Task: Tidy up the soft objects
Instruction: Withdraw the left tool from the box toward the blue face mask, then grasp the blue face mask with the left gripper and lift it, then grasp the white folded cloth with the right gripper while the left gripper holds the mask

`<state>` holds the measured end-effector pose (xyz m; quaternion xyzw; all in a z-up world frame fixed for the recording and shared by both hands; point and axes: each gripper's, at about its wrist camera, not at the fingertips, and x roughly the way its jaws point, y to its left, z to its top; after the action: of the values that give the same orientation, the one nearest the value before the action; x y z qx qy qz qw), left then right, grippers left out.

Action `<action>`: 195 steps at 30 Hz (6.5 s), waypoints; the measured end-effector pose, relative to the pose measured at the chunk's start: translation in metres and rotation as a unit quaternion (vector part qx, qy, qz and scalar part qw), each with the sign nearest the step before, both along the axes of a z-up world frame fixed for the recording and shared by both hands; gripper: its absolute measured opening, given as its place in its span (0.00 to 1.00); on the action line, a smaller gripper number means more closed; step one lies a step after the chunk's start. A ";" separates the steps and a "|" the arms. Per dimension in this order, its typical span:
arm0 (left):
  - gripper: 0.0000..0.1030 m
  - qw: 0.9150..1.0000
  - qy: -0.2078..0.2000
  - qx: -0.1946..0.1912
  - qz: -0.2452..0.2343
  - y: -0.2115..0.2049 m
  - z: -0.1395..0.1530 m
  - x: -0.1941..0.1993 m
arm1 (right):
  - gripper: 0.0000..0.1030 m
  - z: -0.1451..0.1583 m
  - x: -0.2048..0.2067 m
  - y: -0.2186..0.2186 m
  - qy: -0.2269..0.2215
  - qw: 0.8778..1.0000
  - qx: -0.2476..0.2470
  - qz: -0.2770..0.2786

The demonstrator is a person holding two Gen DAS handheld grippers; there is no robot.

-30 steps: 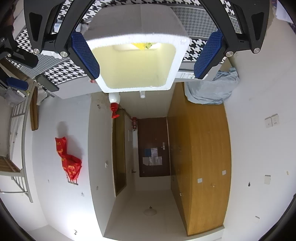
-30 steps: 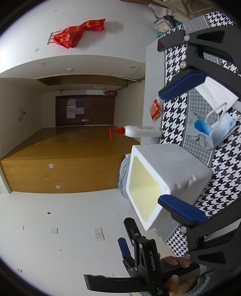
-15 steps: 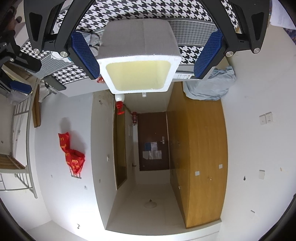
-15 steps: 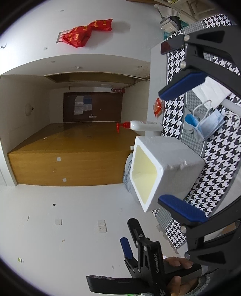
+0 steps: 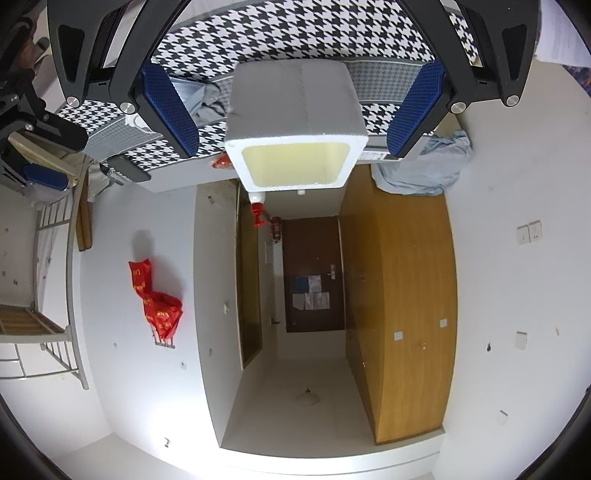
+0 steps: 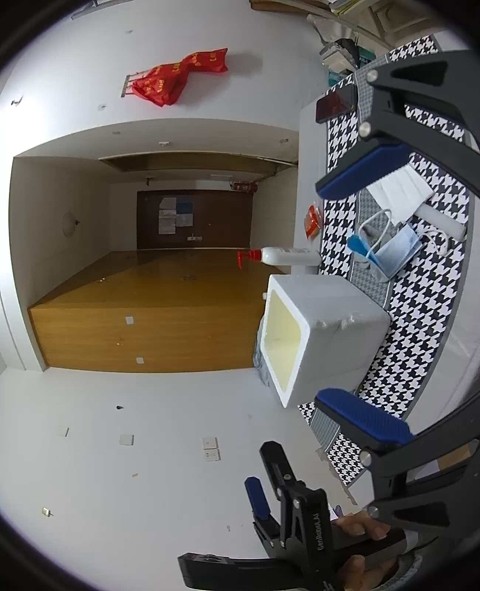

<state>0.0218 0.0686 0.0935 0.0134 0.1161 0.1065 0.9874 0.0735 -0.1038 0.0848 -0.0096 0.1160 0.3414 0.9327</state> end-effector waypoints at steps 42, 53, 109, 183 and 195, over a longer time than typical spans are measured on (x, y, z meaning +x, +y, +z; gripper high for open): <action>0.99 0.999 -0.022 -0.036 0.010 -0.017 -0.104 -0.019 | 1.00 -0.090 -0.001 -0.033 0.023 0.999 -0.003 -0.046; 0.99 0.998 0.004 -0.039 -0.044 -0.040 -0.110 0.019 | 1.00 -0.096 0.014 -0.054 0.036 0.996 -0.014 -0.085; 0.50 0.966 0.219 -0.020 -0.133 -0.093 -0.150 0.194 | 1.00 -0.136 0.113 -0.094 0.127 0.983 -0.016 -0.128; 0.06 0.973 0.176 -0.054 -0.140 -0.036 -0.137 0.135 | 0.09 -0.130 0.182 -0.045 0.239 0.966 -0.067 -0.069; 0.06 0.977 0.159 -0.047 -0.132 -0.033 -0.126 0.117 | 0.09 -0.085 0.146 -0.070 0.175 0.979 -0.046 -0.091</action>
<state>0.1383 0.0357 -0.0327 -0.0013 0.2737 -0.0339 0.9612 0.2200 -0.1736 -0.0001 0.0182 0.2929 0.2457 0.9239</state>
